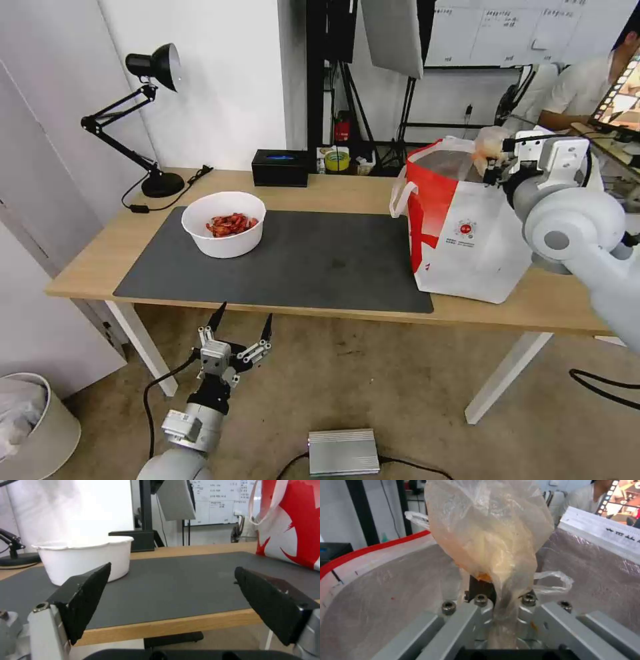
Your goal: Pick up the trash from the table and place it into the takeout bag.
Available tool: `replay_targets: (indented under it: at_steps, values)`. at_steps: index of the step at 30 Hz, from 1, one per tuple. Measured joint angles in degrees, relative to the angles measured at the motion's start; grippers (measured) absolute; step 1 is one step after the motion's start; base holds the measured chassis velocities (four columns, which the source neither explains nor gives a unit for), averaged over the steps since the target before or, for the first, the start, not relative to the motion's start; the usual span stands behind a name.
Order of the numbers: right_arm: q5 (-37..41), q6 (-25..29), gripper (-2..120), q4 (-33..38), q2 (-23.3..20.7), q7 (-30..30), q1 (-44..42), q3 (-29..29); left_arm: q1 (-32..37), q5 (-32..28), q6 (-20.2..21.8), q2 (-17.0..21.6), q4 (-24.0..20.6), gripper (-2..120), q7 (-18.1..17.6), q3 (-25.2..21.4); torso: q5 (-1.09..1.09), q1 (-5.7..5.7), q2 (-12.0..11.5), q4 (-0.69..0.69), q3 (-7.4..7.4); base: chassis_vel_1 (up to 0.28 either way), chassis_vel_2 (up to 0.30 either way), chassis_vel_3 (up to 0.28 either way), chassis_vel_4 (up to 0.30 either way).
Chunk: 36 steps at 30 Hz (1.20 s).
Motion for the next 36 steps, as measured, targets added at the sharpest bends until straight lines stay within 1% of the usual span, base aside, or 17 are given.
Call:
replay_targets:
  at_steps: [1, 3, 5, 7, 9, 12, 13, 16, 17, 19, 24, 25, 27, 32, 34, 35, 36]
  values:
    - [0.0, 0.0, 7, 0.0, 0.0, 0.0, 0.0, 0.0, 0.0, 0.0, 0.0, 0.0, 0.0, 100, 0.0, 0.0, 0.0, 0.0, 0.0, 0.0, 0.0, 0.0, 0.0, 0.0, 0.0]
    - [0.17, 0.19, 18, 0.11, 0.0, 0.17, -0.2, 0.02, -0.08, -0.06, 0.19, -0.12, -0.25, 100, 0.0, -0.03, 0.0, 0.0, 0.0, 0.0, 0.0, 0.0, 0.0, 0.0, 0.0]
    - [0.35, 0.21, 22, 0.15, 0.01, 0.18, -0.25, 0.04, -0.06, -0.08, 0.23, -0.12, -0.28, 100, 0.0, -0.05, 0.0, 0.0, 0.0, 0.0, 0.0, 0.0, 0.0, 0.0, 0.0]
    - [0.55, 0.23, 32, 0.32, 0.04, 0.15, -0.37, 0.08, 0.0, -0.13, 0.25, 0.04, -0.31, 100, 0.02, -0.25, 0.0, 0.0, 0.0, 0.0, 0.0, 0.0, 0.0, 0.0, 0.0]
    - [0.57, 0.25, 34, 0.39, 0.04, 0.14, -0.44, 0.09, 0.02, -0.17, 0.25, 0.1, -0.3, 100, 0.02, -0.39, 0.0, 0.0, 0.0, 0.0, 0.0, 0.0, 0.0, 0.0, 0.0]
    - [0.59, 0.3, 50, 0.55, 0.02, -0.05, -0.48, 0.11, 0.01, -0.25, 0.26, 0.21, -0.3, 100, 0.02, -0.47, -0.01, 0.0, 0.0, 0.0, 0.0, 0.0, 0.0, 0.0, 0.0]
    - [0.59, 0.3, 50, 0.55, 0.02, -0.05, -0.48, 0.11, 0.01, -0.25, 0.26, 0.21, -0.3, 100, 0.02, -0.47, -0.01, 0.0, 0.0, 0.0, 0.0, 0.0, 0.0, 0.0, 0.0]
    - [0.58, 0.33, 65, 0.62, -0.04, -0.21, -0.38, 0.1, -0.12, -0.27, 0.26, 0.14, -0.29, 100, 0.02, -0.38, -0.01, 0.0, 0.0, 0.0, 0.0, 0.0, 0.0, 0.0, 0.0]
    - [0.58, 0.33, 65, 0.62, -0.04, -0.21, -0.38, 0.1, -0.12, -0.27, 0.26, 0.14, -0.29, 100, 0.02, -0.38, -0.01, 0.0, 0.0, 0.0, 0.0, 0.0, 0.0, 0.0, 0.0]
    - [0.47, 0.34, 75, 0.63, -0.04, -0.32, -0.38, 0.06, -0.15, -0.27, 0.26, 0.1, -0.23, 100, 0.03, -0.27, -0.01, 0.0, 0.0, 0.0, 0.0, 0.0, 0.0, 0.0, 0.0]
    - [0.15, 0.38, 92, 0.62, -0.03, -0.58, -0.46, -0.01, -0.19, -0.27, 0.26, 0.1, -0.14, 100, 0.03, -0.23, 0.0, 0.0, 0.0, 0.0, 0.0, 0.0, 0.0, 0.0, 0.0]
    - [0.15, 0.38, 92, 0.62, -0.03, -0.58, -0.46, -0.01, -0.19, -0.27, 0.26, 0.1, -0.14, 100, 0.03, -0.23, 0.0, 0.0, 0.0, 0.0, 0.0, 0.0, 0.0, 0.0, 0.0]
    - [0.0, 0.41, 99, 0.72, 0.0, -0.8, -0.46, -0.02, -0.21, -0.27, 0.26, 0.1, -0.13, 100, 0.03, -0.24, 0.0, 0.0, 0.0, 0.0, 0.0, 0.0, 0.0, 0.0, 0.0]
    - [-2.3, 1.03, 100, 1.25, -0.45, -2.36, -0.65, 0.07, -0.21, -0.27, 0.27, 0.12, -0.3, 100, 0.03, -0.27, -0.01, 0.0, 0.0, 0.0, 0.0, 0.0, 0.0, 0.0, 0.0]
    - [-5.36, 5.25, 100, 1.94, -1.21, -6.65, -1.63, 0.31, -0.2, -0.27, 0.27, 0.13, -0.47, 100, 0.03, -0.29, -0.01, 0.0, 0.0, -0.01, 0.0, 0.0, 0.0, 0.0, 0.0]
    - [-6.42, 9.04, 100, 2.54, -1.42, -10.19, -2.54, 0.81, -0.21, -0.27, 0.27, 0.11, -0.48, 100, 0.04, -0.3, 0.0, 0.0, 0.0, -0.01, -0.01, 0.0, 0.0, 0.0, 0.0]
    - [-6.42, 9.04, 100, 2.54, -1.42, -10.19, -2.54, 0.81, -0.21, -0.27, 0.27, 0.11, -0.48, 100, 0.04, -0.3, 0.0, 0.0, 0.0, -0.01, -0.01, 0.0, 0.0, 0.0, 0.0]
